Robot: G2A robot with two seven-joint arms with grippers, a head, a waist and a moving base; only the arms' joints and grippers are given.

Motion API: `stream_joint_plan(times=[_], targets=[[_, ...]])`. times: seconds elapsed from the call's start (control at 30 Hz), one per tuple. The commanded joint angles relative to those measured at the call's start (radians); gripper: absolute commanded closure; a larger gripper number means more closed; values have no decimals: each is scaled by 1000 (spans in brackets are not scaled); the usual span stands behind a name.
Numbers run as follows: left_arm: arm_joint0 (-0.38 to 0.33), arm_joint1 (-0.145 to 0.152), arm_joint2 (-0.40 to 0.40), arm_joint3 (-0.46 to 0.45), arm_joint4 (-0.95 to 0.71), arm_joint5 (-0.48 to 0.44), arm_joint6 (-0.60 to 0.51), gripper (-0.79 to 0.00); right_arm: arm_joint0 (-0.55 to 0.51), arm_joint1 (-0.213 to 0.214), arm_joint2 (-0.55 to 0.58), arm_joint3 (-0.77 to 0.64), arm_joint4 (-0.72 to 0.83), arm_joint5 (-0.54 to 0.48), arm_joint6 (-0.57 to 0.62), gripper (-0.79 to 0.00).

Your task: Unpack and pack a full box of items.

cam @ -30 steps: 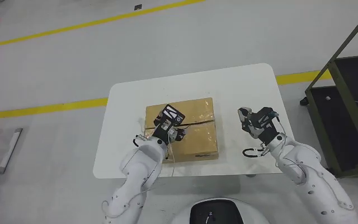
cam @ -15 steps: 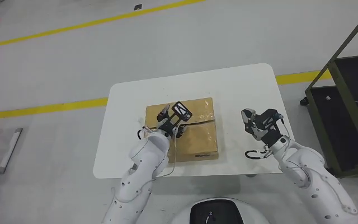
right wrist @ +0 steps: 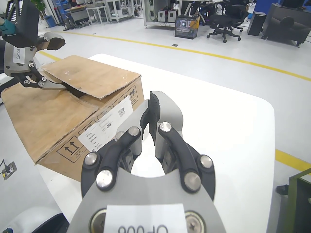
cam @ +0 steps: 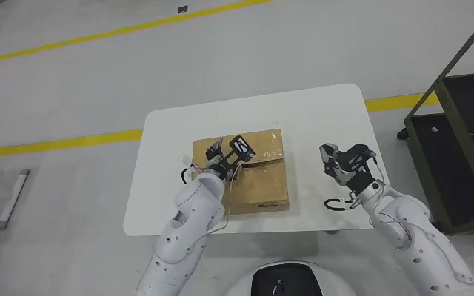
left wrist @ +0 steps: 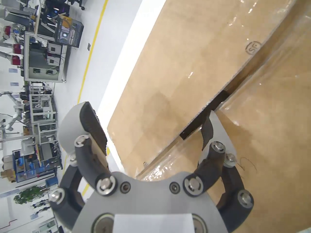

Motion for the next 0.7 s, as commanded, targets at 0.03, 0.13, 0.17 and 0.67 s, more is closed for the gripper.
stream_joint_plan(times=[0.03,0.13,0.17,0.67], targets=[[-6,0,9,23,44,6,39,-656,-4,0,2,0,6,2,-1,0],[-5,-1,12,35,68,15,73,-231,-8,1,4,-2,7,3,-1,0],[-5,0,16,33,87,16,86,-182,-9,1,4,-3,8,4,-1,0],[48,-6,11,-16,79,20,141,0,-13,3,1,-2,11,8,-6,0]])
